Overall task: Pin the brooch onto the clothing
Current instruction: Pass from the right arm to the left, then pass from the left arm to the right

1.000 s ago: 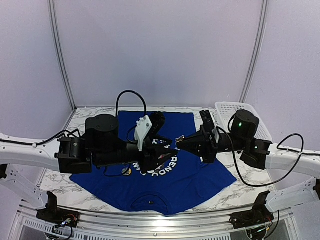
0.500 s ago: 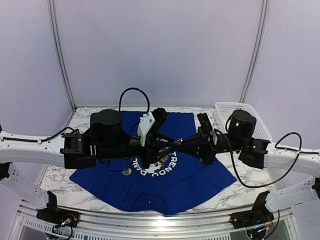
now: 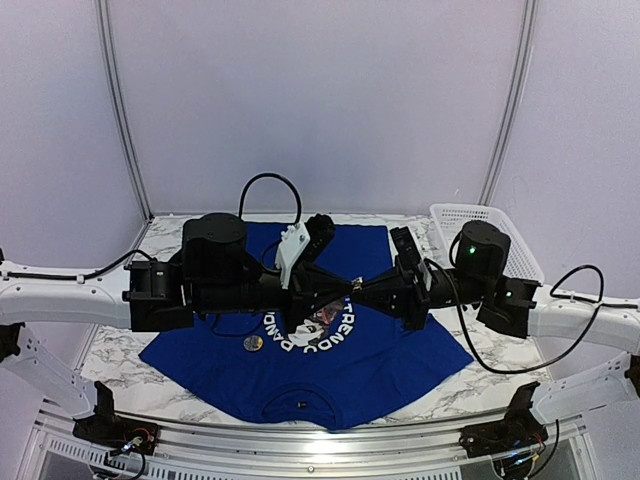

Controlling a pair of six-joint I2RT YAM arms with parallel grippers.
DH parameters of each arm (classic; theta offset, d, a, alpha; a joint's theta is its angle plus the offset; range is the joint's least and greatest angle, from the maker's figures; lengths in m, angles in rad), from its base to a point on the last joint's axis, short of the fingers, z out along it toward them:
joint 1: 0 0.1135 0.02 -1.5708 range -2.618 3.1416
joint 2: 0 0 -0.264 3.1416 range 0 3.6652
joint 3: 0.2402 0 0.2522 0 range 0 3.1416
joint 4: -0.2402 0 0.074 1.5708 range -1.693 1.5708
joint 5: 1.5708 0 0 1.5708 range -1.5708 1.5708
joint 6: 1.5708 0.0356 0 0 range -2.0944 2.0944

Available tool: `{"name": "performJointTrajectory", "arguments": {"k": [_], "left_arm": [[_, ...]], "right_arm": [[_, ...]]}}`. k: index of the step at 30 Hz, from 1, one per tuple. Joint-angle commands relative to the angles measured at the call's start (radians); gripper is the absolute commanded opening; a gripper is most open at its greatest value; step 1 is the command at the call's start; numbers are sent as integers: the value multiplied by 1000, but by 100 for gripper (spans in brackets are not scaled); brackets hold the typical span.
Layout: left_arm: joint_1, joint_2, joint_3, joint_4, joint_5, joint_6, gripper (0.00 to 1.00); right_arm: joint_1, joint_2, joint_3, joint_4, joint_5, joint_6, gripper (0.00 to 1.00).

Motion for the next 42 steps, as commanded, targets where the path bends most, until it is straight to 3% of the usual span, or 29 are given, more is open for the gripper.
{"name": "performJointTrajectory", "arguments": {"k": [1, 2, 6, 9, 16, 20, 24, 27, 36, 42], "left_arm": [[-6, 24, 28, 21, 53, -31, 0], [-2, 25, 27, 21, 50, -46, 0], [50, 43, 21, 23, 55, -173, 0], [91, 70, 9, 23, 97, -234, 0], [145, 154, 4, 24, 186, -267, 0], [152, 191, 12, 23, 278, -193, 0], [158, 200, 30, 8, 368, -137, 0], [163, 218, 61, -49, 362, -103, 0], [179, 267, 115, -88, 377, -77, 0], [184, 288, 127, -85, 396, -83, 0]], "right_arm": [[21, -3, 19, 7, 9, -14, 0], [22, -5, 20, -1, 16, -15, 2], [17, -13, 13, -68, 57, -42, 33], [0, -25, 7, -112, 83, -47, 48], [-149, -63, -47, -153, 78, -2, 60], [-210, -21, -29, -183, -40, -15, 57], [-218, 88, 64, -325, -163, -129, 47], [-219, 155, 130, -440, -214, -198, 45], [-219, 213, 155, -460, -274, -231, 39], [-219, 206, 118, -356, -248, -143, 12]]}}
